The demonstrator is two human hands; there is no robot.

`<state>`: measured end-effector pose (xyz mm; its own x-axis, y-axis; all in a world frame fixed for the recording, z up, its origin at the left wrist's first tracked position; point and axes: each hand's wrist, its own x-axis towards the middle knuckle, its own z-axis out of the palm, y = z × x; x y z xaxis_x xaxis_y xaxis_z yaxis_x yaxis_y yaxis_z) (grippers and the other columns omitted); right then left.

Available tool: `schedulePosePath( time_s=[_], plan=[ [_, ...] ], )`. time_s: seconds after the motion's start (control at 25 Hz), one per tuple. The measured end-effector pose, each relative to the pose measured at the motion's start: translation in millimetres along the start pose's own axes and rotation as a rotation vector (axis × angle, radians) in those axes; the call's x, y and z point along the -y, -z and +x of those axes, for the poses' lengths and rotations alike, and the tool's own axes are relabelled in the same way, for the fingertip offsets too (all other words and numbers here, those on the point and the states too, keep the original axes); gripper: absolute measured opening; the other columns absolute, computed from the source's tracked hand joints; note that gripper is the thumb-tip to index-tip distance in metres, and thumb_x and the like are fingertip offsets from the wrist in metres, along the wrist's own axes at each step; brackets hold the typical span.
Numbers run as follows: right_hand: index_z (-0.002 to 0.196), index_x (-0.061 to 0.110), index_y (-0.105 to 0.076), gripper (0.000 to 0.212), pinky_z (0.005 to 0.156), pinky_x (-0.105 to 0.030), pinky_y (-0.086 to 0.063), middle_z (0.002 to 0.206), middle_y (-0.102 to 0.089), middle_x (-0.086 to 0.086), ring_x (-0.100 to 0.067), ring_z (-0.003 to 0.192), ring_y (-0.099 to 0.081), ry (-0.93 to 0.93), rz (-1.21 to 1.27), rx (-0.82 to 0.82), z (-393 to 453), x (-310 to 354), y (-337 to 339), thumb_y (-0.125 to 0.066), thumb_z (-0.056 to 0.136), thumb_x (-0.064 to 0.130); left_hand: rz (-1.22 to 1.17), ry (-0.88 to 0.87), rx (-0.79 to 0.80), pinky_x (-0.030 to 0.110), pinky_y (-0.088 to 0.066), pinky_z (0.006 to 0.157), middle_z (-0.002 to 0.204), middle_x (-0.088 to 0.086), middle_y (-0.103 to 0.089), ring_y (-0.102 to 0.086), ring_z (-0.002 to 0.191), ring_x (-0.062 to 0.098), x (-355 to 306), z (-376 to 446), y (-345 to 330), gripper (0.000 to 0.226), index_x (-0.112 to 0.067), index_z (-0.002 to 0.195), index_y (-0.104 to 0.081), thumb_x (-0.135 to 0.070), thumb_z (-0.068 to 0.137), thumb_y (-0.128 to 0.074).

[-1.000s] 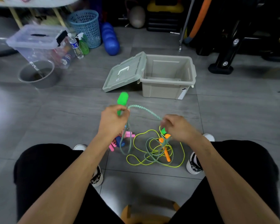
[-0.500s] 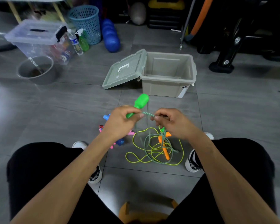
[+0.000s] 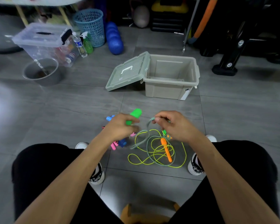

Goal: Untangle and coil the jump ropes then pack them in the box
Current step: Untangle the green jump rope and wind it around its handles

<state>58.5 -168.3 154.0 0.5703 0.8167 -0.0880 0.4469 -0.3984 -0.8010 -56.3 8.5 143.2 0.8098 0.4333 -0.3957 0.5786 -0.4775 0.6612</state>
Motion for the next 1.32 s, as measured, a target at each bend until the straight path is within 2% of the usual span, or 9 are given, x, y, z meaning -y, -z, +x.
schedulePosePath(
  time_s=[0.12, 0.2, 0.4, 0.52, 0.64, 0.76, 1.0, 1.16, 1.32],
  plan=[
    [0.080, 0.023, -0.062, 0.019, 0.059, -0.032, -0.044, 0.066, -0.059, -0.009, -0.021, 0.061, -0.053, 0.041, 0.019, 0.054, -2.7, 4.8, -4.4, -0.052, 0.095, 0.018, -0.101, -0.267, -0.042, 0.013, -0.040, 0.075, 0.096, -0.010, -0.069, -0.060, 0.087, -0.001, -17.0, -10.1, -8.9, 0.021, -0.021, 0.098, -0.076, -0.031, 0.080, -0.076],
    [0.080, 0.019, -0.062, 0.015, 0.060, -0.026, -0.045, 0.065, -0.060, -0.001, -0.009, 0.061, -0.057, -0.008, 0.067, -0.014, -0.8, 1.4, -4.7, -0.055, 0.094, 0.020, -0.096, -0.310, -0.132, 0.010, -0.038, 0.068, 0.089, -0.004, -0.068, -0.058, 0.078, -0.001, -22.4, -12.3, -9.1, 0.015, -0.015, 0.093, -0.077, -0.025, 0.083, -0.073],
    [0.074, 0.025, -0.059, 0.023, 0.069, -0.031, -0.050, 0.071, -0.065, 0.004, -0.009, 0.069, -0.060, -0.152, -0.009, 0.044, 1.7, -29.4, -9.2, -0.051, 0.096, 0.024, -0.426, -0.194, -0.392, 0.011, -0.041, 0.058, 0.068, -0.013, -0.068, -0.053, 0.058, -0.003, -20.5, -7.9, 18.7, 0.008, -0.023, 0.089, -0.074, -0.019, 0.088, -0.068],
    [0.082, 0.025, -0.061, 0.019, 0.078, -0.038, -0.054, 0.078, -0.067, 0.005, -0.009, 0.076, -0.062, -0.223, 0.009, 0.084, 1.9, -34.8, -9.4, -0.049, 0.096, 0.029, -0.411, -0.079, -0.345, 0.009, -0.037, 0.052, 0.053, -0.022, -0.061, -0.051, 0.050, -0.009, -9.9, -8.6, 28.1, 0.007, -0.023, 0.090, -0.075, -0.021, 0.088, -0.068],
    [0.096, 0.026, -0.060, 0.008, 0.074, -0.037, -0.051, 0.077, -0.058, 0.005, -0.012, 0.071, -0.057, -0.171, 0.119, -0.018, 2.5, -23.4, -9.5, -0.062, 0.089, 0.029, -0.299, -0.078, -0.204, 0.017, -0.045, 0.065, 0.070, -0.015, -0.070, -0.058, 0.062, -0.003, -4.9, -10.2, 16.8, 0.005, -0.027, 0.084, -0.076, -0.024, 0.085, -0.072],
    [0.093, 0.023, -0.064, 0.007, 0.064, -0.030, -0.045, 0.069, -0.053, 0.003, -0.011, 0.064, -0.050, -0.058, 0.190, -0.036, 2.5, -11.7, -13.0, -0.065, 0.088, 0.027, -0.222, -0.126, -0.143, 0.018, -0.046, 0.073, 0.082, -0.011, -0.073, -0.062, 0.069, -0.001, -4.8, -10.3, 4.3, 0.003, -0.028, 0.084, -0.076, -0.026, 0.083, -0.074],
    [0.066, 0.029, -0.064, 0.038, 0.064, -0.025, -0.047, 0.072, -0.065, -0.010, -0.010, 0.063, -0.056, -0.158, 0.203, 0.116, 4.9, -10.8, -13.0, -0.045, 0.099, 0.024, -0.119, -0.085, -0.319, -0.001, -0.037, 0.067, 0.088, -0.013, -0.071, -0.060, 0.078, -0.007, -2.5, -9.2, 14.5, 0.010, -0.023, 0.091, -0.077, -0.027, 0.085, -0.071],
    [0.075, 0.019, -0.062, 0.030, 0.059, -0.026, -0.042, 0.059, -0.050, 0.006, -0.007, 0.055, -0.045, -0.244, 0.180, 0.071, 3.3, -15.0, -9.1, -0.047, 0.098, 0.030, -0.103, -0.051, -0.350, 0.004, -0.037, 0.060, 0.083, -0.008, -0.070, -0.057, 0.065, -0.007, -0.1, -5.8, 12.3, 0.009, -0.022, 0.090, -0.077, -0.025, 0.086, -0.070],
    [0.084, 0.018, -0.065, 0.016, 0.056, -0.021, -0.042, 0.068, -0.060, 0.005, 0.000, 0.056, -0.049, -0.120, 0.130, -0.010, -0.5, -7.6, -4.1, -0.055, 0.094, 0.025, 0.163, -0.033, -0.127, 0.018, -0.038, 0.075, 0.098, -0.009, -0.064, -0.061, 0.091, 0.010, 3.3, -3.4, 5.8, 0.013, -0.027, 0.093, -0.075, -0.028, 0.080, -0.075]
  ],
)
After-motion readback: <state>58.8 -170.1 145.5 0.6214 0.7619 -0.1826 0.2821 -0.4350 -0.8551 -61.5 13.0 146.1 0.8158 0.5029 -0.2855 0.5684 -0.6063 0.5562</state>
